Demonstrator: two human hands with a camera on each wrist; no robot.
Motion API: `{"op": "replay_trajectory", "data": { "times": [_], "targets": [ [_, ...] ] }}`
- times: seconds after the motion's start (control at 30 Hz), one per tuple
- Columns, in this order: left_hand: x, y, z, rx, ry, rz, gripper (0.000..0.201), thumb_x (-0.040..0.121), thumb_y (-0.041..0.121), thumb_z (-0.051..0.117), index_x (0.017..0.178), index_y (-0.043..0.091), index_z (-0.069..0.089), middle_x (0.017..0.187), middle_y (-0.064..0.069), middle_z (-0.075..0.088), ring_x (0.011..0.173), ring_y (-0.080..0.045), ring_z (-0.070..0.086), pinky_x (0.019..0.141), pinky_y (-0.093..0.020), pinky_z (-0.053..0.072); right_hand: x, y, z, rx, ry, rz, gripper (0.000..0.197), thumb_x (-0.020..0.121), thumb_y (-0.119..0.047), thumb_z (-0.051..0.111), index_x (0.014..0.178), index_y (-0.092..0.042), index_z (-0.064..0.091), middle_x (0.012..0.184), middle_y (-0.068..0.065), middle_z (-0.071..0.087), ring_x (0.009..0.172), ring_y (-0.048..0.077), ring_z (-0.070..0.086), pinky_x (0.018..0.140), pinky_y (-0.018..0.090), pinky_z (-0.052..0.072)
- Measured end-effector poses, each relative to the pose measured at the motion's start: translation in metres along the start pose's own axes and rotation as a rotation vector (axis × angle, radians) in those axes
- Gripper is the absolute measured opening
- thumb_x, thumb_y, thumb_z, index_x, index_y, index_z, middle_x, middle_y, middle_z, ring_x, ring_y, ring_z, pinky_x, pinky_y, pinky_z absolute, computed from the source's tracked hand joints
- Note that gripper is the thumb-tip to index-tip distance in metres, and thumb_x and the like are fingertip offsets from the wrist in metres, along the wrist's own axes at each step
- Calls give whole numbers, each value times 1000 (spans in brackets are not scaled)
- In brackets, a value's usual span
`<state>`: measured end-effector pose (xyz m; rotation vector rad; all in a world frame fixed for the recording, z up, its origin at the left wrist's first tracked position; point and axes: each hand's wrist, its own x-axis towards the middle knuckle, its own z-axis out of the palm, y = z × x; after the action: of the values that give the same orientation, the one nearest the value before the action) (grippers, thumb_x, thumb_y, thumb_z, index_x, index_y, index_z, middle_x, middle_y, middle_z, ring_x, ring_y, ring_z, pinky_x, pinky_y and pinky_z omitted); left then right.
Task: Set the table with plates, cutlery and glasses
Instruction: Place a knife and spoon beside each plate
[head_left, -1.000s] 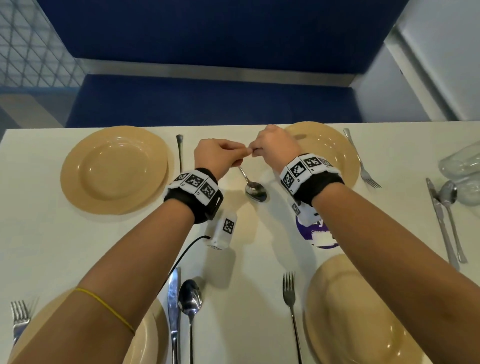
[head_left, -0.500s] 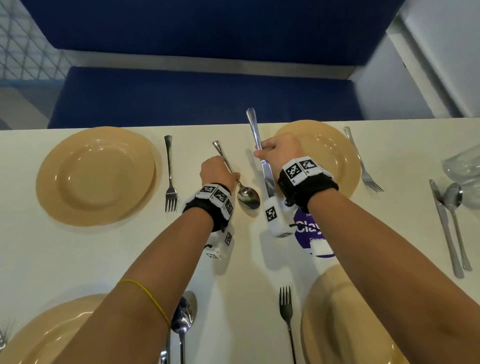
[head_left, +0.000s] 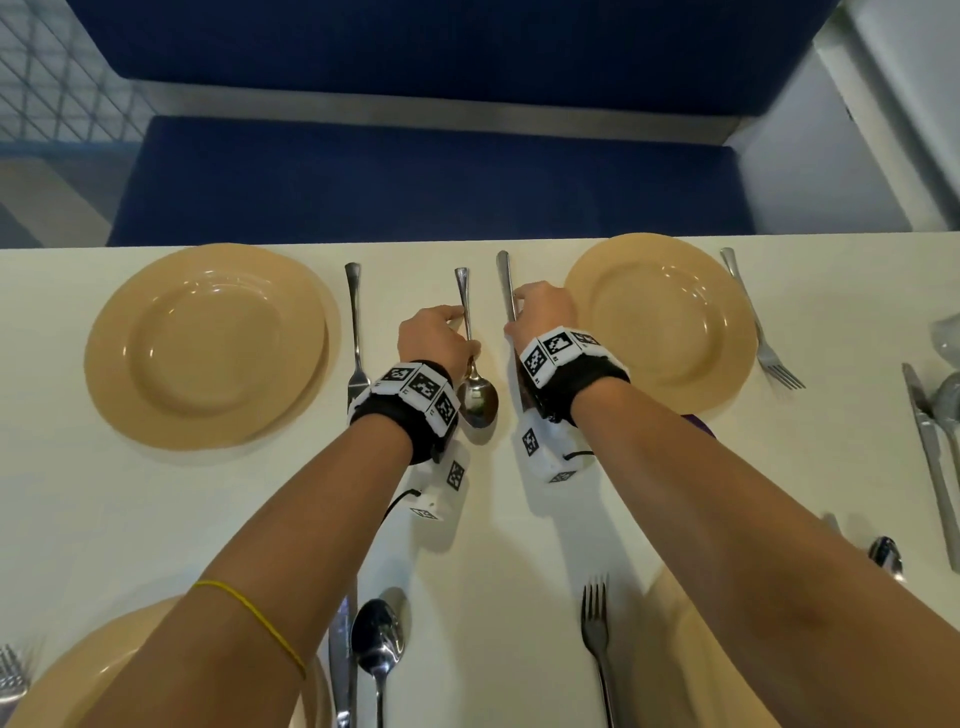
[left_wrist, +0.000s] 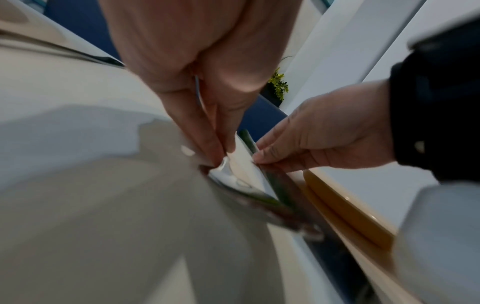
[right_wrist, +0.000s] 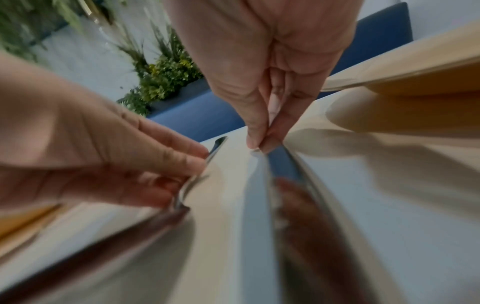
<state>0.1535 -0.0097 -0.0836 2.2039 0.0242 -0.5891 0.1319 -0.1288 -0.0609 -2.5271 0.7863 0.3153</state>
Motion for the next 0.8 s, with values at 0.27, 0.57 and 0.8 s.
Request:
{"op": "replay_trajectory", "data": {
  "times": [0.27, 0.57, 0.8],
  "targets": [
    [8, 15, 7, 39, -49, 38, 51, 78, 9, 72, 127, 14, 59, 106, -14, 71, 96, -29, 69, 91, -37, 54, -1, 10, 6, -106, 48, -109, 29, 92, -6, 55, 120, -7, 61, 115, 14, 61, 107, 26, 60, 90, 31, 50],
    [14, 26, 18, 52, -74, 54, 49, 79, 8, 70, 126, 14, 60, 106, -15, 71, 95, -29, 69, 91, -37, 54, 2, 12, 4, -105, 48, -122, 25, 90, -9, 56, 114, -6, 63, 114, 14, 60, 106, 26, 58, 78, 26, 42],
    [11, 25, 19, 83, -80, 76, 46, 83, 8, 67, 127, 14, 59, 109, -14, 71, 97, -27, 68, 93, -34, 52, -1, 13, 4, -123, 56, -136, 26, 91, -9, 55, 116, -6, 62, 114, 14, 59, 107, 27, 58, 84, 29, 46]
  ]
}}
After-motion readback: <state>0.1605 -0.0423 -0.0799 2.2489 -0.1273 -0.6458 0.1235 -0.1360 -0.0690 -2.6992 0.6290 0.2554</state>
